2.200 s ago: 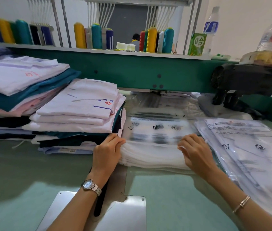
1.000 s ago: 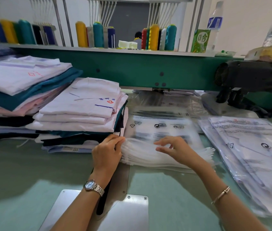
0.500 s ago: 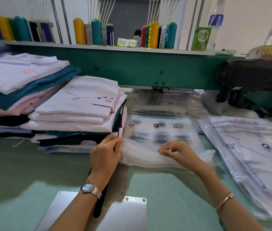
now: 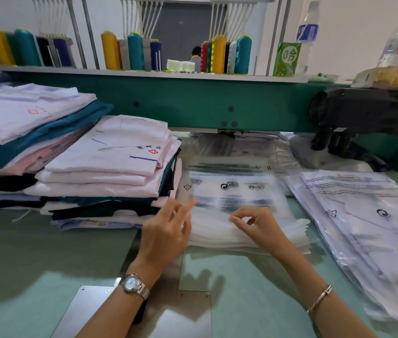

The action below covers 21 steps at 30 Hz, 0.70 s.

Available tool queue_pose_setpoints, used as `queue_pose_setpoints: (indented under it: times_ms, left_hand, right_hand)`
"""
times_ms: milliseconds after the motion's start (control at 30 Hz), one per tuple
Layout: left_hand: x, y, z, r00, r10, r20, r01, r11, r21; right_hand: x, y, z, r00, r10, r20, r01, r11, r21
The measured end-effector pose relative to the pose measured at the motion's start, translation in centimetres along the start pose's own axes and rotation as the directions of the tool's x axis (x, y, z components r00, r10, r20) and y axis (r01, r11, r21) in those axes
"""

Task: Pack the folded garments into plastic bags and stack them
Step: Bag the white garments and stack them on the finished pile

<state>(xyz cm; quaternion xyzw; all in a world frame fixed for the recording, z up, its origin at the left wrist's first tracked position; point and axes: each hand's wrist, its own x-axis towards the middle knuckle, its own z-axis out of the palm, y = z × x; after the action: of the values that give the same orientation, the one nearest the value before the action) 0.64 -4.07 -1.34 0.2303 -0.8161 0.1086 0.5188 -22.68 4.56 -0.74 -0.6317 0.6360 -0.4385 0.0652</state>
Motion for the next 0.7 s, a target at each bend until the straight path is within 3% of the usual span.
queue_pose_setpoints:
  times_ms: [100,200,333,700]
  left_hand:
    - [0.0,2.2,1.0,0.973,0.208,0.097,-0.202,0.977,-0.067]
    - [-0.1,4.1,2.1,0.934,0.274,0.229,-0.268,0.962,-0.058]
    - [0.0,4.6,2.5,0.926,0.234,0.296,-0.244,0.970,-0.003]
    - [0.1,4.4,2.2,0.941,0.139,0.310,-0.178,0.979,0.103]
  right_hand:
    - [0.2,-0.1,0.2,0.999,0.048,-0.011,-0.048,0.998,0.033]
    - [0.1,-0.2,0.1,0.998,0.061,0.002,-0.061,0.997,0.046]
    - [0.0,-0.5,0.2,0.996,0.093,0.005,-0.093,0.994,0.064]
    - [0.0,-1.3,0.4,0.984,0.168,-0.056,-0.159,0.978,0.137]
